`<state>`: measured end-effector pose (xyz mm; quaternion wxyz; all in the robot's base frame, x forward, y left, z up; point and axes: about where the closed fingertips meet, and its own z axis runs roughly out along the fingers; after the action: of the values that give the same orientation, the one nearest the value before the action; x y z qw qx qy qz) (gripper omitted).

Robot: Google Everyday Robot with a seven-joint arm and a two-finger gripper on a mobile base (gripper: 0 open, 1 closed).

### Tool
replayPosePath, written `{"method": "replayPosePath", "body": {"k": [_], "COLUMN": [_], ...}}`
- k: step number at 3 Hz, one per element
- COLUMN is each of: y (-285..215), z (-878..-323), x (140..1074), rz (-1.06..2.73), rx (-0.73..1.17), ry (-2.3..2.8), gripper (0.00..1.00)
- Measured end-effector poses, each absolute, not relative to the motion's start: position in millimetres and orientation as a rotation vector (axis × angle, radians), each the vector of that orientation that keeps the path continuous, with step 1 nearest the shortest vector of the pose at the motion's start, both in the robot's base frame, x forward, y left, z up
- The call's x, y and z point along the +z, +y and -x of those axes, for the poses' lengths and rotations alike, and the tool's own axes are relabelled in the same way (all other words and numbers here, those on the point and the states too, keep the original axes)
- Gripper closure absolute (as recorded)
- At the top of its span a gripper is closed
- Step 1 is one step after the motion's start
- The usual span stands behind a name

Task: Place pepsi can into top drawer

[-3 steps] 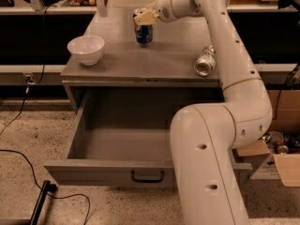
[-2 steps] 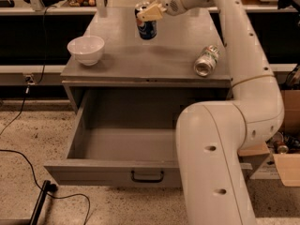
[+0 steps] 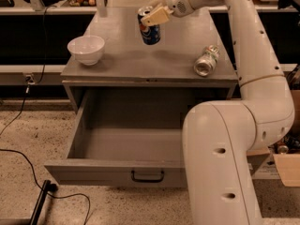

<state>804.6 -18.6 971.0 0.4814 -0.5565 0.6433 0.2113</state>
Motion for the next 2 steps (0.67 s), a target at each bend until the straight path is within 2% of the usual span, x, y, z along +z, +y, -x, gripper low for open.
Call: {"method": "replayPosePath", "body": {"k": [1,2], "y": [-15.6,10.4], "z": [-804.4,-779.2], "x": [962.0,958.4], "rz": [1.341,1.385], "rx": [0.564,0.715], "ry": [1.584,1.57], "gripper": [1.0,1.0]}}
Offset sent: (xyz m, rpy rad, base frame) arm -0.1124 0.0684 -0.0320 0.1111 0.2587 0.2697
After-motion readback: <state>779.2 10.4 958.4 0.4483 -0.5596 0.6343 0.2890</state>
